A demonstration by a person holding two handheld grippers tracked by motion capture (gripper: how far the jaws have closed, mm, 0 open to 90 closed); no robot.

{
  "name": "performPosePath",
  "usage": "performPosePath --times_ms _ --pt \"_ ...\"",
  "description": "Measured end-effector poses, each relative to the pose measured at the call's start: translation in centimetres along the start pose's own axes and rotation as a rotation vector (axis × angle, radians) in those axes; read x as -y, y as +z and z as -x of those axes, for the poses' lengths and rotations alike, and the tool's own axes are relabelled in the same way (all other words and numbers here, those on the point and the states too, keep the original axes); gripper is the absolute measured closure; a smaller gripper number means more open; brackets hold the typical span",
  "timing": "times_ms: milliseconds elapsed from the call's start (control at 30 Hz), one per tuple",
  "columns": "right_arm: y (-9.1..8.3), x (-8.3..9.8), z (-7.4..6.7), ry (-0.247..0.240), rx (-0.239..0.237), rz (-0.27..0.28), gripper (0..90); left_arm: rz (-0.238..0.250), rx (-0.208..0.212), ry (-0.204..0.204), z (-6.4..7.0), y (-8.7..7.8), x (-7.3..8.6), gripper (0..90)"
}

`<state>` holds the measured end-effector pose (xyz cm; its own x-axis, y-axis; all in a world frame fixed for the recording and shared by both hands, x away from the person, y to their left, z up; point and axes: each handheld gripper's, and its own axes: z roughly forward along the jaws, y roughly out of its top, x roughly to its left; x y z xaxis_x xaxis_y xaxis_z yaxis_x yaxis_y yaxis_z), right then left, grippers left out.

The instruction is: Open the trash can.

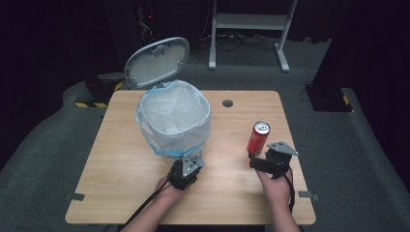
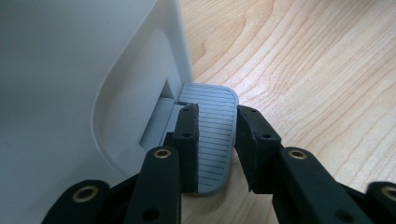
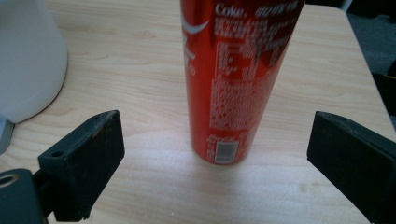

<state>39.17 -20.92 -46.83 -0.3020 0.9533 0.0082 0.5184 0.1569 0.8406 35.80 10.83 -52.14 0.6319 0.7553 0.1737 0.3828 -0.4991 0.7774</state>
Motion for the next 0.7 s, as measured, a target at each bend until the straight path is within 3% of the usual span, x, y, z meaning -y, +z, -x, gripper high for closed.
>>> performPosePath --times_ms 267,700 --pt "0.7 -1.6 0.2 0.002 0.011 0.029 4.5 0.001 -0.003 0.001 0.0 0.0 0.0 69.7" --pt "2.5 -3.7 0.7 0.020 0.018 0.064 13.7 0.003 0.001 -0.003 0.0 0.0 0.0 69.6"
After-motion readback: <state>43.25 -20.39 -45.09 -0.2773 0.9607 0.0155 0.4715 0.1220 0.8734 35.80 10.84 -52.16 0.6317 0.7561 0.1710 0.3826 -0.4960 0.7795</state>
